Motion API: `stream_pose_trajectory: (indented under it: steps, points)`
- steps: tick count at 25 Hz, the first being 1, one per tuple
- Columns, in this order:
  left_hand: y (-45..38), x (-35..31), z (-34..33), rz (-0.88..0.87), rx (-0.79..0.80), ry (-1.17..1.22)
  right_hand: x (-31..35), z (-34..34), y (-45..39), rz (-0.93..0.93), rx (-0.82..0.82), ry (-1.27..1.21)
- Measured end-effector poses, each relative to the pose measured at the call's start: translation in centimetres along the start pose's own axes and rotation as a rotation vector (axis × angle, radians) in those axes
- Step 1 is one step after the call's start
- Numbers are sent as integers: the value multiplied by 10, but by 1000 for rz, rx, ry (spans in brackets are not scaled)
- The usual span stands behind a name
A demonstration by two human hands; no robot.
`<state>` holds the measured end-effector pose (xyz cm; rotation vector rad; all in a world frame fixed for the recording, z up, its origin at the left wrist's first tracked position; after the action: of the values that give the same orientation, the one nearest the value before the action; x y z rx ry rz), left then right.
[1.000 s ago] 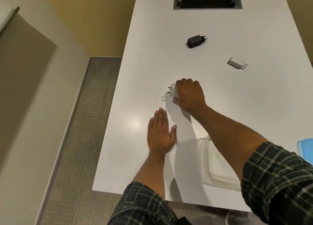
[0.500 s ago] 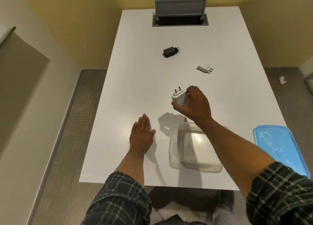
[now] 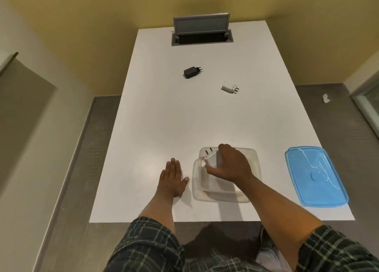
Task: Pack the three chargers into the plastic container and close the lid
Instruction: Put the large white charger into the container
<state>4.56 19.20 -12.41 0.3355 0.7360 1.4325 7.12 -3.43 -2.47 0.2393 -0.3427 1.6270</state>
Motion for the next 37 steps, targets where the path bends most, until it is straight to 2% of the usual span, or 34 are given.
stream_pose_trajectory:
  steps: [11, 17, 24, 29, 37]
  points:
    - [-8, 10, -9, -22, -12, -7, -13, -53, 4, -382, 350, 95]
    - [-8, 10, -9, -20, -4, 8, -5, -64, 1, -532, 415, 71]
    - [-8, 10, -10, -22, -2, 14, -13, -69, 3, -520, 393, 29]
    - [-8, 10, -9, -12, 5, 5, -18, -69, 3, -461, 472, 42]
    - [-8, 7, -6, -16, -5, 8, -10, -68, -2, -387, 496, 28]
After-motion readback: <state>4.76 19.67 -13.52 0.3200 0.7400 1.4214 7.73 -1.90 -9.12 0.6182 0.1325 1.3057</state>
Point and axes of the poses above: each hand's wrist, its own y-axis away from the middle knuckle, its own z-axis out of the back of the hand, x = y × z, the point moved 5 cm from there along -y, towards the middle knuckle, and after that the axes turned 6 degrees about y, right-handed, at the moved point
